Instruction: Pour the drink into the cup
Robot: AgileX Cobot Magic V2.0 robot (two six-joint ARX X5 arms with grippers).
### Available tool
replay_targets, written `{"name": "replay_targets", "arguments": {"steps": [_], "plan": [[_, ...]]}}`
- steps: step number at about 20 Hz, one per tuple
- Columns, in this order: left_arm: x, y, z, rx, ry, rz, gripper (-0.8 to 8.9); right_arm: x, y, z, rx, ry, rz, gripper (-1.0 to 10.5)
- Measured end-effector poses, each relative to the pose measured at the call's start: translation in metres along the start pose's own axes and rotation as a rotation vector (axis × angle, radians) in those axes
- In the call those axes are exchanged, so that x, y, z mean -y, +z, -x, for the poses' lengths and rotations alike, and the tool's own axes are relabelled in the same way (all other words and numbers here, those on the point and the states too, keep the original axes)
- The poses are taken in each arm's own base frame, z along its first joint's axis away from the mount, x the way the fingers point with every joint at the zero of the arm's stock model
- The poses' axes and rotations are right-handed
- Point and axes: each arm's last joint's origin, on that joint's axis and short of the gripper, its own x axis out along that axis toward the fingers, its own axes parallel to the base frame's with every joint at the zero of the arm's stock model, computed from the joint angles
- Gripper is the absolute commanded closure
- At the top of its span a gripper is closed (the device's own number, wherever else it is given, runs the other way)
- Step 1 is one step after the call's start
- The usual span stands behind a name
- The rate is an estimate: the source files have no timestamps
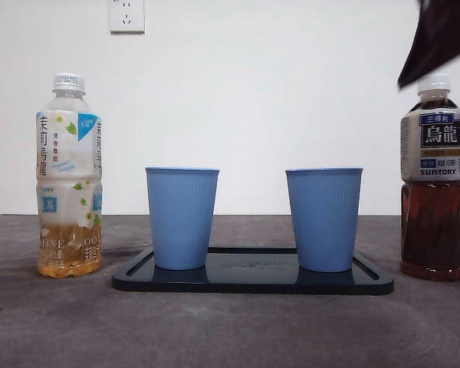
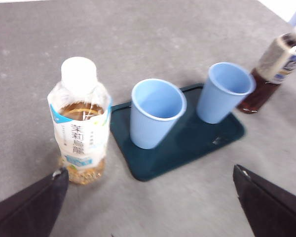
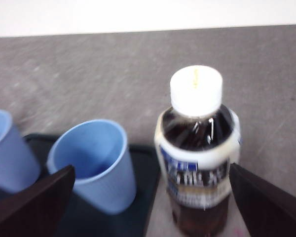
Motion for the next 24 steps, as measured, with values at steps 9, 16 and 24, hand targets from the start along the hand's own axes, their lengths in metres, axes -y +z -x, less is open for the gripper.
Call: {"name": "replay_targets", "arguments": {"steps": [9,16,24], "plan": [[-0.02,-0.033,-0.056,0.022,0.1,0.037,2.86,-0.01,0.043,0.07,-0.115,0.011,0.012,4.5],[-0.034,-0.037,-0.099,0.057,0.149,0.043,2.86,-0.015,0.073,0.112,-0.033,0.066,-0.024,4.5],[-0.043,-0.038,-0.132,0.044,0.151,0.045,2.86,-0.016,0.073,0.113,-0.047,0.091,-0.049,4.5]]}}
